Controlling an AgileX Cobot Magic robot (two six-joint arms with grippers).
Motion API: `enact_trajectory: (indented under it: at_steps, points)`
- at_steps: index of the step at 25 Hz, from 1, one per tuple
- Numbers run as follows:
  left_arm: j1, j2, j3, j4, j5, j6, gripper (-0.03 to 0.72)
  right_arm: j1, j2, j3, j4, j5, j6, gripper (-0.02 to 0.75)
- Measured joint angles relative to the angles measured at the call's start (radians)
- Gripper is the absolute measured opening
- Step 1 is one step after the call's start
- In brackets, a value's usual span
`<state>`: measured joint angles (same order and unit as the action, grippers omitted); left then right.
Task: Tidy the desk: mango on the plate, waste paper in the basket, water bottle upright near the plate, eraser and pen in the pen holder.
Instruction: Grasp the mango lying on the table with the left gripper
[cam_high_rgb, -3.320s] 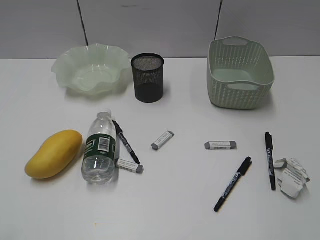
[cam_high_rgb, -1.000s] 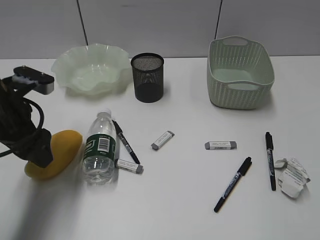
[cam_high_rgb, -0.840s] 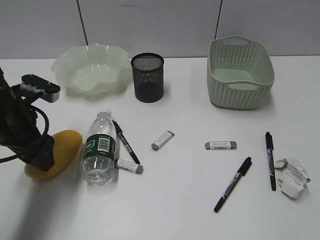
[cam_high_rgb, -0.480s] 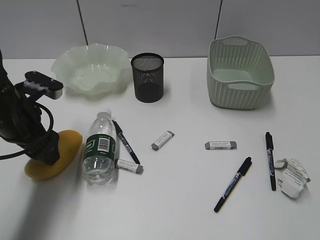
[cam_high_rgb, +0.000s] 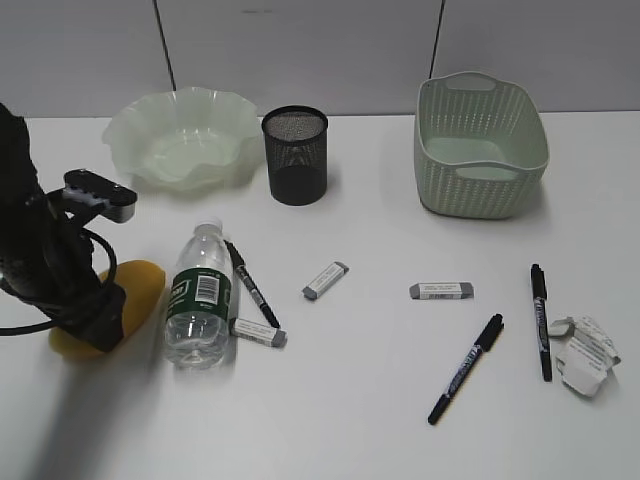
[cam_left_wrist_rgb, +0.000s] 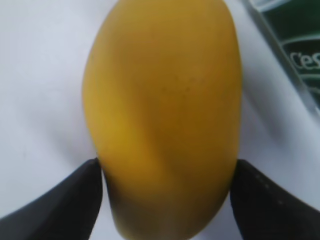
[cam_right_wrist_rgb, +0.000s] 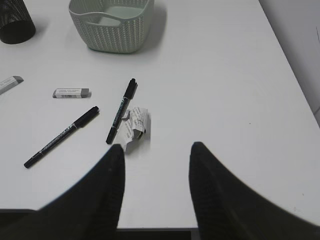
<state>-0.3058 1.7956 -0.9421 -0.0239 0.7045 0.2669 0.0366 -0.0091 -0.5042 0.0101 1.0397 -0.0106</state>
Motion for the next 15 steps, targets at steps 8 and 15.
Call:
enact_trajectory:
  at_steps: [8, 15]
  points:
    - [0.000, 0.025, -0.001, -0.002, 0.003, 0.000, 0.598, 0.000, 0.000, 0.000, 0.000, 0.000, 0.000, 0.350]
    - [0.000, 0.054, -0.003, -0.004, 0.016, 0.000, 0.558, 0.000, 0.000, 0.000, 0.000, 0.000, 0.001, 0.350]
